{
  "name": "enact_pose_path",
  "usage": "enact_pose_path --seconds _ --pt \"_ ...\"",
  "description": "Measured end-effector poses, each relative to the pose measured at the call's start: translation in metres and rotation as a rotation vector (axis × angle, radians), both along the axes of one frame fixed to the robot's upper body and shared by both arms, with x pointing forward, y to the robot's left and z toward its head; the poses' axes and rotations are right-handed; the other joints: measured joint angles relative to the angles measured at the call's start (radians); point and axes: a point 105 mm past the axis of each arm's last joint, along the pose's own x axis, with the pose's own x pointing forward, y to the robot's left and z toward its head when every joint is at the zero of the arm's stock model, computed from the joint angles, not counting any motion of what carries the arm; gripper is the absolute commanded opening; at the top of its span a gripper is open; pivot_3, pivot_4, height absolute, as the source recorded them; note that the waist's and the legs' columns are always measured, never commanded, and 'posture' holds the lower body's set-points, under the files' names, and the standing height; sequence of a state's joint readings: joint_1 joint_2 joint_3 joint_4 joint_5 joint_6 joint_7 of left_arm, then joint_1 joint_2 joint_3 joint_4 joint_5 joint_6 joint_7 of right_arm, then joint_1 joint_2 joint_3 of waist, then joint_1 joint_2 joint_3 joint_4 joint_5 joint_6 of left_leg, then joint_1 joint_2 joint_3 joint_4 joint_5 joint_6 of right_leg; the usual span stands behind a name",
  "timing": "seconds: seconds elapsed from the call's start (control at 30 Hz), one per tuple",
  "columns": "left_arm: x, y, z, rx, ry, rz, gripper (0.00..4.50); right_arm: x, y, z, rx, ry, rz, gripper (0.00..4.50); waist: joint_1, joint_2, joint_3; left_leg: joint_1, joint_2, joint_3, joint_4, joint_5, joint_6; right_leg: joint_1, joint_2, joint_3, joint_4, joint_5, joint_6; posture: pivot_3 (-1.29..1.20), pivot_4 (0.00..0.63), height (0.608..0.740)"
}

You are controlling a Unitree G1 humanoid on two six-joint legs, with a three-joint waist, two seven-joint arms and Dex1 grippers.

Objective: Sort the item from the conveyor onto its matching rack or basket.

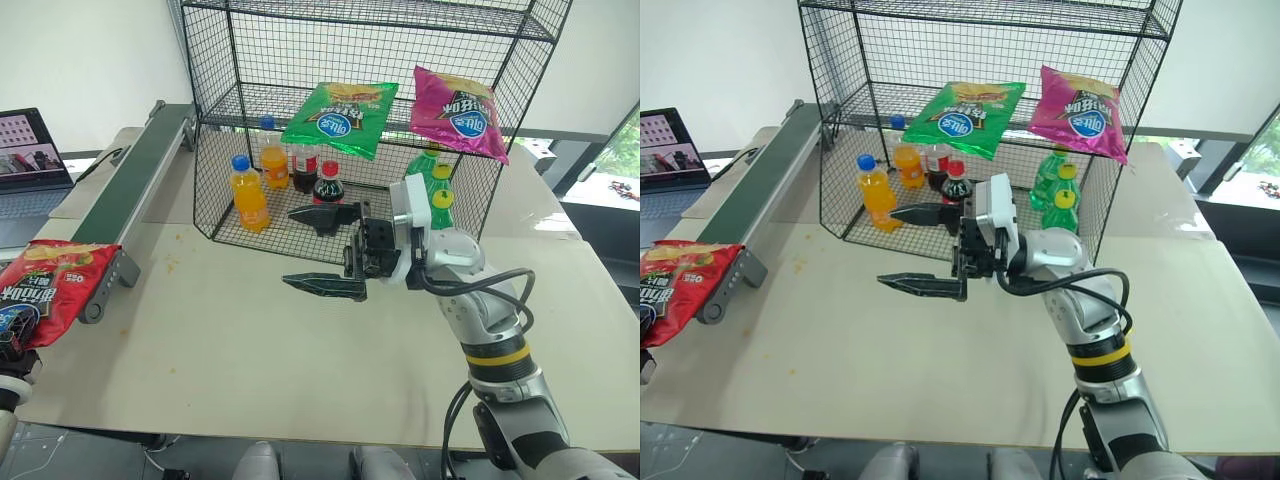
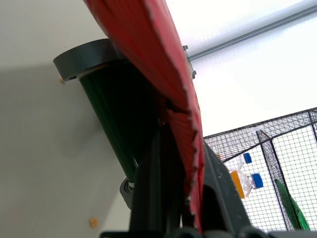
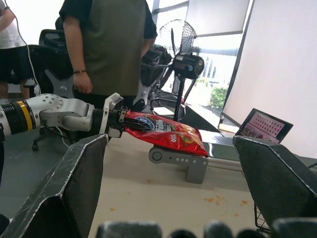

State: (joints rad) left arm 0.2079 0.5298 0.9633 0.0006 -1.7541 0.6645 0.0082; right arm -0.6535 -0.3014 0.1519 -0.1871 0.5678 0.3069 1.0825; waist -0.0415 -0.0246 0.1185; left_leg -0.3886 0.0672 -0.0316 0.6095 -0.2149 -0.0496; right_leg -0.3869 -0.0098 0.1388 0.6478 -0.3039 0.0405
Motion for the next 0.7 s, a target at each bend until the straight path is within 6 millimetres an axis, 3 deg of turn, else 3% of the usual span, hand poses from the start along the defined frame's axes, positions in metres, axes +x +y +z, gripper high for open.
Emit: enact_pose_path --seconds 0.13,0.23,0.33,0.47,0.63,0.7 --pt "0.011 -0.016 0.029 0.073 -0.041 -0.086 0.10 0.003 -0.002 0.000 0.007 0.014 -0.039 4.50 0.003 -0.001 0.001 -0.001 0.000 0.000 0.000 0.000 0.000 0.000 0.000 0.000 0.000 0.000 0.000 0.00 0.150 0.740" --pt "0.031 -0.057 0.074 0.160 -0.154 -0.263 0.10 0.007 -0.014 -0.001 0.026 0.021 -0.142 4.50 0.018 -0.002 0.001 -0.001 0.000 -0.001 0.000 0.000 0.000 0.001 -0.001 0.000 -0.001 0.000 0.000 0.00 0.150 0.740" --pt "0.049 -0.117 0.126 0.309 -0.280 -0.496 0.10 0.012 -0.032 -0.006 0.037 0.030 -0.297 4.50 0.027 -0.001 0.002 -0.001 -0.001 0.001 0.001 0.000 -0.001 0.001 -0.001 0.001 -0.001 0.000 0.000 0.00 0.150 0.740" --pt "0.066 -0.175 0.165 0.379 -0.429 -0.722 0.10 0.021 -0.052 -0.001 0.088 -0.006 -0.524 4.50 0.026 0.001 0.003 -0.001 -0.001 0.001 0.000 0.000 -0.001 -0.001 0.000 0.001 -0.001 0.000 0.000 0.00 0.150 0.740" --pt "0.084 -0.218 0.206 0.342 -0.576 -0.881 0.10 0.026 -0.068 0.014 0.186 -0.059 -0.720 4.50 0.023 0.001 0.002 -0.001 -0.001 0.001 0.000 0.001 -0.001 -0.001 0.001 0.002 0.000 0.000 0.000 0.00 0.150 0.740" --pt "0.100 -0.246 0.224 0.325 -0.619 -0.970 0.10 0.022 -0.068 0.018 0.227 -0.067 -0.774 4.50 0.028 0.001 0.002 -0.002 -0.002 0.001 0.000 0.001 -0.001 -0.001 0.000 0.002 -0.001 0.000 0.000 0.00 0.150 0.740"
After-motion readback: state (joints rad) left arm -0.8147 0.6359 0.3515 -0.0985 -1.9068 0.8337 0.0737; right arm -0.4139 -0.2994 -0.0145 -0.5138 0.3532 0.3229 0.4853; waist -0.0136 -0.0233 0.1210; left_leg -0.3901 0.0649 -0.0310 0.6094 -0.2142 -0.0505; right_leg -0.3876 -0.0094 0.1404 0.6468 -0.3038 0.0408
